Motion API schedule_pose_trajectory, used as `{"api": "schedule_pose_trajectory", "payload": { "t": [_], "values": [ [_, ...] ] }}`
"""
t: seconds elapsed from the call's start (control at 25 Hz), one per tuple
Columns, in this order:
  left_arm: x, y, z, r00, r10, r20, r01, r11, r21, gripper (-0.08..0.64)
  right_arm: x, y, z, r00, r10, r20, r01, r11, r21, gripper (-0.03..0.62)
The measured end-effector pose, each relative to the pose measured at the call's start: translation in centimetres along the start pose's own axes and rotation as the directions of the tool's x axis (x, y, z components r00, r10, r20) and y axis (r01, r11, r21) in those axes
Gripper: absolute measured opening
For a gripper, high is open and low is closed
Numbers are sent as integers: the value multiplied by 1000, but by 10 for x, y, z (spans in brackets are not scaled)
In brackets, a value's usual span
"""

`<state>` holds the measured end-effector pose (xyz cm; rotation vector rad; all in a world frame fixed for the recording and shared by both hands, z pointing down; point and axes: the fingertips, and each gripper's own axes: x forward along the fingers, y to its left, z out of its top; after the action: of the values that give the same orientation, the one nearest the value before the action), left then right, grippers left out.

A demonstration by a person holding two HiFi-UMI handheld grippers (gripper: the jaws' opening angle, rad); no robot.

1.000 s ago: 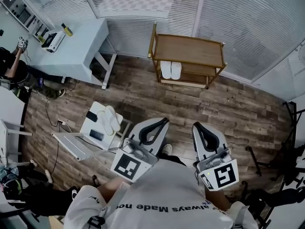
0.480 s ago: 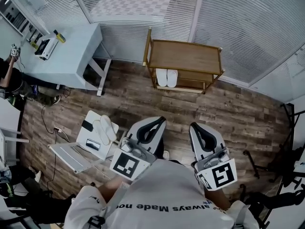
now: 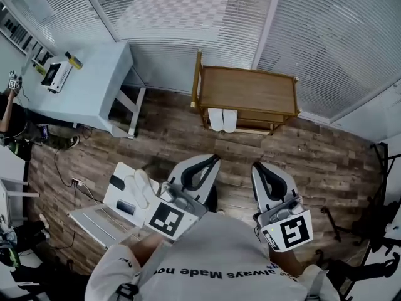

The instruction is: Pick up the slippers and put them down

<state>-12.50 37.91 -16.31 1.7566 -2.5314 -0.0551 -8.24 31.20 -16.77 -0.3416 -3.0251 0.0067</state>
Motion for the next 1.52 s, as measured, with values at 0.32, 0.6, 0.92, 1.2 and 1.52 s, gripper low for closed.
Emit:
{"api": "schedule_pose_trajectory", "payload": {
  "t": [0.32, 0.6, 0.92, 1.2, 1.52],
  "values": [
    [49, 89, 4, 1000, -10, -4, 10, 1000, -12, 18, 97, -34, 11, 1000, 3, -4, -3, 1000, -8, 18],
    [85, 151, 4, 1000, -15, -2, 15, 1000, -21, 18, 165, -62, 16, 1000, -4, -5, 4, 1000, -15, 18],
    [107, 179, 1, 999, -33, -5, 33, 999, -20, 17, 195, -82, 17, 1000, -20, 0, 20, 1000, -7, 18],
    [123, 177, 0, 999, -31, -12, 31, 999, -30, 14, 193, -104, 15, 999, -34, -8, 34, 999, -19, 18],
    [143, 169, 2, 1000, -17, -12, 17, 1000, -22, 12, 186, -128, 14, 999, -18, -33, 17, 999, -37, 17]
  ]
}}
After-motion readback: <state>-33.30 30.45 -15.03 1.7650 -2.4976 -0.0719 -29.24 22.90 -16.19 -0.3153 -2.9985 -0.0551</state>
